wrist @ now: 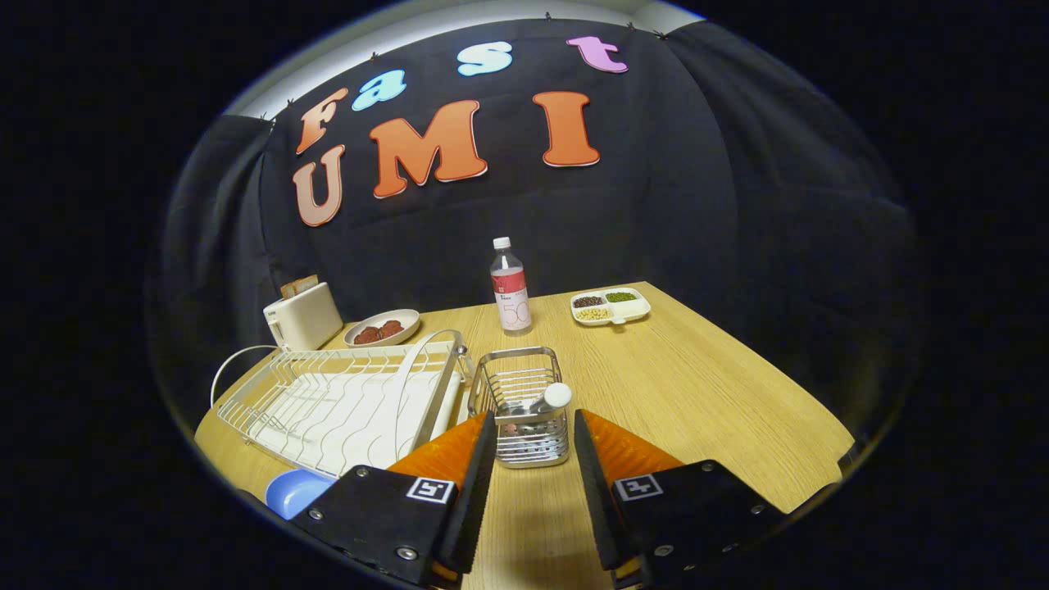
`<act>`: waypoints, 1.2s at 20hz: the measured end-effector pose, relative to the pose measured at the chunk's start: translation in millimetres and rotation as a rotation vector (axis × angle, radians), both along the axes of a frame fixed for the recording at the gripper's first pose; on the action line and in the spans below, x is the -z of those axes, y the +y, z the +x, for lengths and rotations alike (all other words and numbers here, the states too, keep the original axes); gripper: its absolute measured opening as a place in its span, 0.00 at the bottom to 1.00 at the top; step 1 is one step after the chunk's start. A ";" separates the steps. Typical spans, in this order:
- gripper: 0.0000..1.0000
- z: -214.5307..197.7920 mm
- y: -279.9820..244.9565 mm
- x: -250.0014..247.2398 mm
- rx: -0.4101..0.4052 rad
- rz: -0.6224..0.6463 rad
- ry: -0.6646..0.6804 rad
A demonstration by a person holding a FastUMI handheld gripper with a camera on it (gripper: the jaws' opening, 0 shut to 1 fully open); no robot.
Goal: Take the plate from the dish rack, then take the spoon from the basket and place it into the plate.
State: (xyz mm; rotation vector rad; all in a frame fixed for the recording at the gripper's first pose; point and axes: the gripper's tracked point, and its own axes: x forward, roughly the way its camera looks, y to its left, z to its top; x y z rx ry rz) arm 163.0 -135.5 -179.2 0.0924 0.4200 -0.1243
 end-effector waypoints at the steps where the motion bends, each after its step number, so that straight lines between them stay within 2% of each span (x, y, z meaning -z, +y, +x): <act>1: 0.55 4.4 -1.5 -2.0 0.002 0.001 -0.019; 3: 0.46 10.8 -2.8 -3.2 0.015 0.001 -0.035; 4: 0.36 10.7 -2.4 0.1 0.020 0.009 -0.022; 5: 0.29 9.2 -4.9 2.4 0.035 0.016 -0.006; 6: 0.16 8.9 -6.3 0.8 0.046 0.033 -0.012; 7: 0.13 10.3 -5.2 -2.4 0.055 0.056 -0.020; 11: 0.11 13.3 -1.9 -15.0 0.049 0.086 -0.077; 17: 0.08 11.7 -3.1 -18.5 0.040 0.031 -0.104; 21: 0.06 8.4 -2.9 -47.4 0.042 0.046 -0.183; 24: 0.06 -4.1 3.6 -74.0 0.012 0.047 -0.217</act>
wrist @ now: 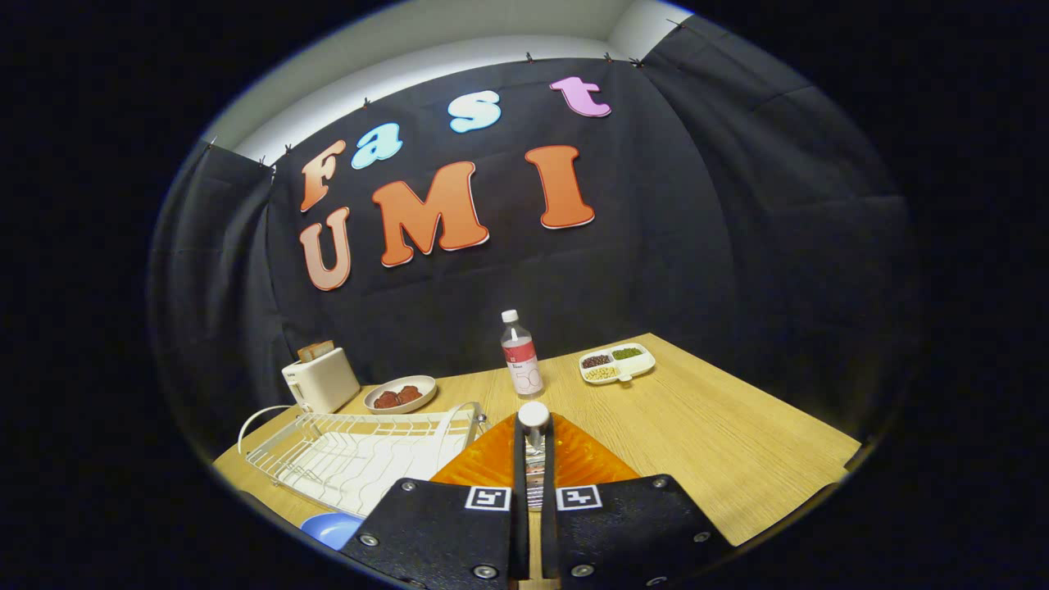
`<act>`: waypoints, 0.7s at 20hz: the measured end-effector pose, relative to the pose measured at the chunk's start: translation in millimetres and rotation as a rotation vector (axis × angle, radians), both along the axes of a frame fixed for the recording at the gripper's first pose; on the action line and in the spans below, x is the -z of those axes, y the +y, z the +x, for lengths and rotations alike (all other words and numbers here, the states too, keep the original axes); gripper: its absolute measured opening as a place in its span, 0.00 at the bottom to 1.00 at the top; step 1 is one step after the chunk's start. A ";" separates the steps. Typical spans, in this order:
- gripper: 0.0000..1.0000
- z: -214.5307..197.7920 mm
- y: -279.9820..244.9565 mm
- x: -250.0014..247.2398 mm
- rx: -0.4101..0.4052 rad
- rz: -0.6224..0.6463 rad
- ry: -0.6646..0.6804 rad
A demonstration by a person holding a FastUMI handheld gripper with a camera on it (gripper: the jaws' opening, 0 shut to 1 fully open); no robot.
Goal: Take the plate from the dish rack, then take the spoon from the basket and place it into the plate.
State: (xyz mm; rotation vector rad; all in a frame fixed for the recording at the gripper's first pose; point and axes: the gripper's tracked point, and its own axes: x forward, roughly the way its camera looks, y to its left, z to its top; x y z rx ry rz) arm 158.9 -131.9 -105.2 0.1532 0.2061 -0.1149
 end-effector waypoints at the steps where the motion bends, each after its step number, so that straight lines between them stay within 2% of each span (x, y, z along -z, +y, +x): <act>1: 0.06 -5.7 2.4 -10.1 -0.009 -0.005 -0.013; 8: 0.06 -44.0 50.7 -63.2 -0.164 0.024 -0.078; 14: 0.06 -75.9 112.8 -67.1 -0.395 0.065 -0.076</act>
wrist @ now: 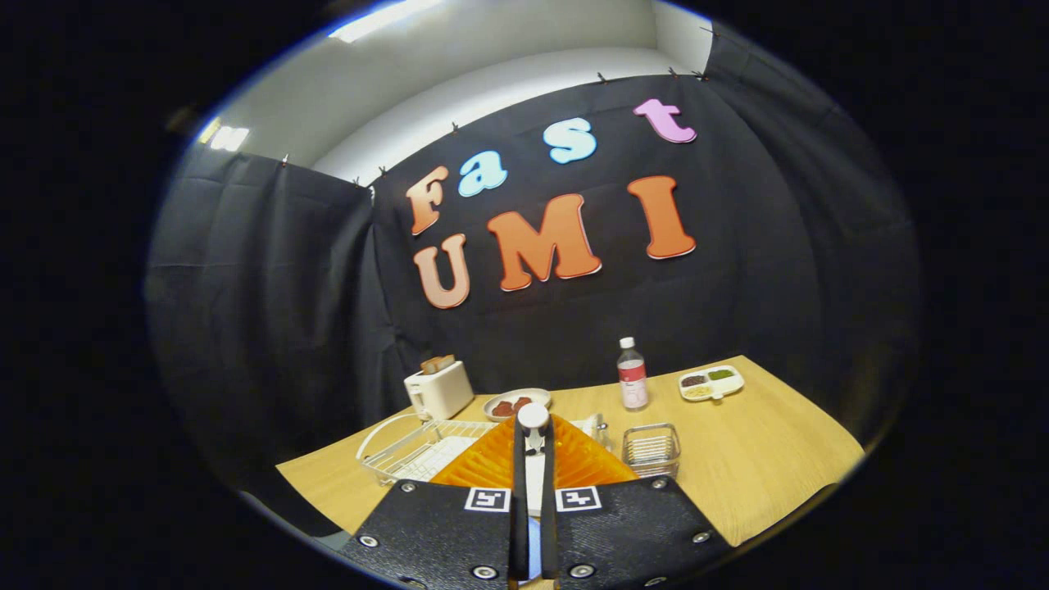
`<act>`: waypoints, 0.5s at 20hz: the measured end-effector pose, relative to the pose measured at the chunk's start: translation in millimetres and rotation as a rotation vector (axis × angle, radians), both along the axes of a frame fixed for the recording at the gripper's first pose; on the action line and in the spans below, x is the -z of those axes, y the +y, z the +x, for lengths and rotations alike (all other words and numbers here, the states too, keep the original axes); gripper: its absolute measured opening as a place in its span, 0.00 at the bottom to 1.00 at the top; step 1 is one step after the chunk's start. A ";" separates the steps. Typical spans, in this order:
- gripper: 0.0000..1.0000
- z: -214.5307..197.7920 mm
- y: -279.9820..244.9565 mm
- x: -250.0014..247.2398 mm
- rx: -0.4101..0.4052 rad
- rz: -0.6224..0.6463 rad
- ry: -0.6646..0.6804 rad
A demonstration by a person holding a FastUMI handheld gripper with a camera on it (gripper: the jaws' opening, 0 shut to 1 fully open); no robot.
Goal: Take the plate from the dish rack, then take the spoon from the basket and place it into the plate.
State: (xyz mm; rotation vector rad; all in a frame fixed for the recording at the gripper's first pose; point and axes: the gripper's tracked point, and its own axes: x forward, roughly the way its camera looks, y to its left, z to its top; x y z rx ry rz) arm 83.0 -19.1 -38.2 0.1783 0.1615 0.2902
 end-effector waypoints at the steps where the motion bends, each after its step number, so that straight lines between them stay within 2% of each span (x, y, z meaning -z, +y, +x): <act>1: 0.05 -5.9 13.4 3.3 -0.046 0.014 0.006; 4: 0.06 -19.5 40.0 23.1 -0.154 0.022 0.038; 10: 0.06 -32.6 64.7 71.3 -0.246 0.014 0.138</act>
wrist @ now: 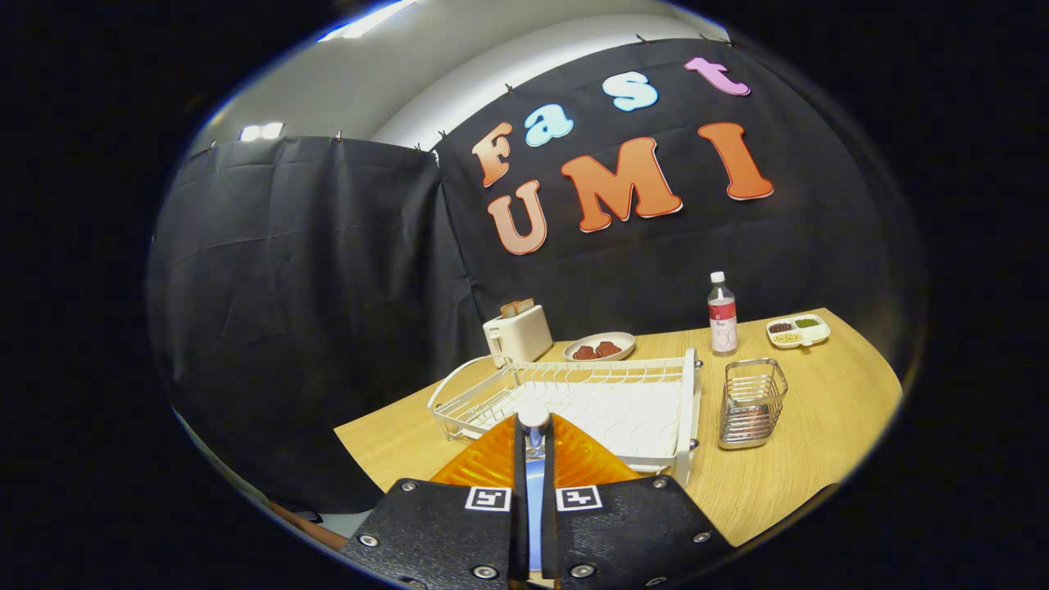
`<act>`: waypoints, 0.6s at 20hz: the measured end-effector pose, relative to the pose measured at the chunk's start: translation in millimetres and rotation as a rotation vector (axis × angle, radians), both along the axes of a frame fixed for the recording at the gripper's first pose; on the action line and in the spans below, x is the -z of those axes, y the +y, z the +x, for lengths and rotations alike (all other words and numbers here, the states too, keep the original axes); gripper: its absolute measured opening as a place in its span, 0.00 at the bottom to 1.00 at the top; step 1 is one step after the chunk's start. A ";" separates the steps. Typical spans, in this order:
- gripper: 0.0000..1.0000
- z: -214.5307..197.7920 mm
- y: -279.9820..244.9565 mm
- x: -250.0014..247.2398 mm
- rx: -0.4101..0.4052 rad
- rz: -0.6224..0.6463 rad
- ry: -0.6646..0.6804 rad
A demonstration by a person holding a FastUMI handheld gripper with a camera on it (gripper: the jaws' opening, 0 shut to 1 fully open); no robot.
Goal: Take the plate from the dish rack, then take the spoon from the basket and place it into the plate.
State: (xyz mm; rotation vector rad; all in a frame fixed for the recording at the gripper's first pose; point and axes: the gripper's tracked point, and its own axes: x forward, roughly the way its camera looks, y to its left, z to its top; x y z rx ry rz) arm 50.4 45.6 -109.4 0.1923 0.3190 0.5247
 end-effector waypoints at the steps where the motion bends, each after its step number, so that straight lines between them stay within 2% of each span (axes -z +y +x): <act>1: 0.06 -1.1 -0.5 8.0 0.000 -0.001 0.017; 8: 0.06 -3.2 -1.6 55.8 0.002 -0.011 0.106; 12: 0.06 -9.0 7.6 63.7 -0.035 0.020 0.110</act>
